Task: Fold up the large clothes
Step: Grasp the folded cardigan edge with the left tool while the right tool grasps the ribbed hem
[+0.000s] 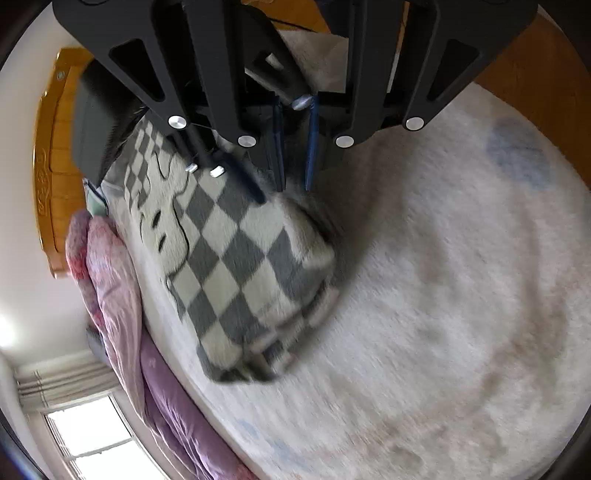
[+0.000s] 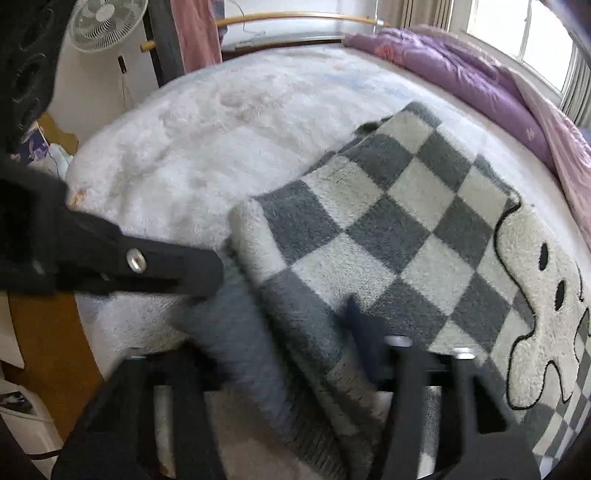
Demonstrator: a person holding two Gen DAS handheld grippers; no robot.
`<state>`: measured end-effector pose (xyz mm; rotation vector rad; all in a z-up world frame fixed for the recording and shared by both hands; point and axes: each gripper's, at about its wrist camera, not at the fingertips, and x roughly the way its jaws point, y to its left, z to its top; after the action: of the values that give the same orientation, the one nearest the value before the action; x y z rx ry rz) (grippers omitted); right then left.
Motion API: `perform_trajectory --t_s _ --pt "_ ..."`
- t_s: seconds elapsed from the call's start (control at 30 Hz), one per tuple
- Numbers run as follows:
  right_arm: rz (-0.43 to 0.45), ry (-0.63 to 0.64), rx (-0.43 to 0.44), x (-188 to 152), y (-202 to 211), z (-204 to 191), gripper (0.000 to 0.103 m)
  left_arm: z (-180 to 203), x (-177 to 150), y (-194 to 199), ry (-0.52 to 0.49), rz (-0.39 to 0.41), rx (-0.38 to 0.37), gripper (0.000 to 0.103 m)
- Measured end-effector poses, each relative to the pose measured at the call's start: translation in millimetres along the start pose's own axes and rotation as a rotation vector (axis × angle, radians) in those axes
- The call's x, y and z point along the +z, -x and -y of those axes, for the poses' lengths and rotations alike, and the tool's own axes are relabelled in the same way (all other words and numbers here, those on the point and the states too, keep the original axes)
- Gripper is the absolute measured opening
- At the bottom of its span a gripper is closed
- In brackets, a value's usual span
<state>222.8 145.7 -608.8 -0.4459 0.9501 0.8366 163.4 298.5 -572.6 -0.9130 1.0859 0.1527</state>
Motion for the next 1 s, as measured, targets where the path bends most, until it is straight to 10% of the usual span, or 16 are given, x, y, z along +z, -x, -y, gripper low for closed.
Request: perform_trajectory --t_s 0.13,0.4,0.67,1.0 --pt "0.019 -0.125 0.035 5 15 13 0.019 -5 12 19 0.044 0.064 0.045 0.054" --pt "0.141 -0.503 0.18 -12 89 79 0.018 78 35 1 -0.047 0.05 0.012 0.06" --pt "0.284 -0.778 0.277 -63 166 179 0.017 254 -16 -16 -0.408 0.153 0.019 0.017" --pt "0.417 -1.16 0.237 -205 242 290 0.017 415 -143 -111 -0.671 -0.066 -0.13 0.015"
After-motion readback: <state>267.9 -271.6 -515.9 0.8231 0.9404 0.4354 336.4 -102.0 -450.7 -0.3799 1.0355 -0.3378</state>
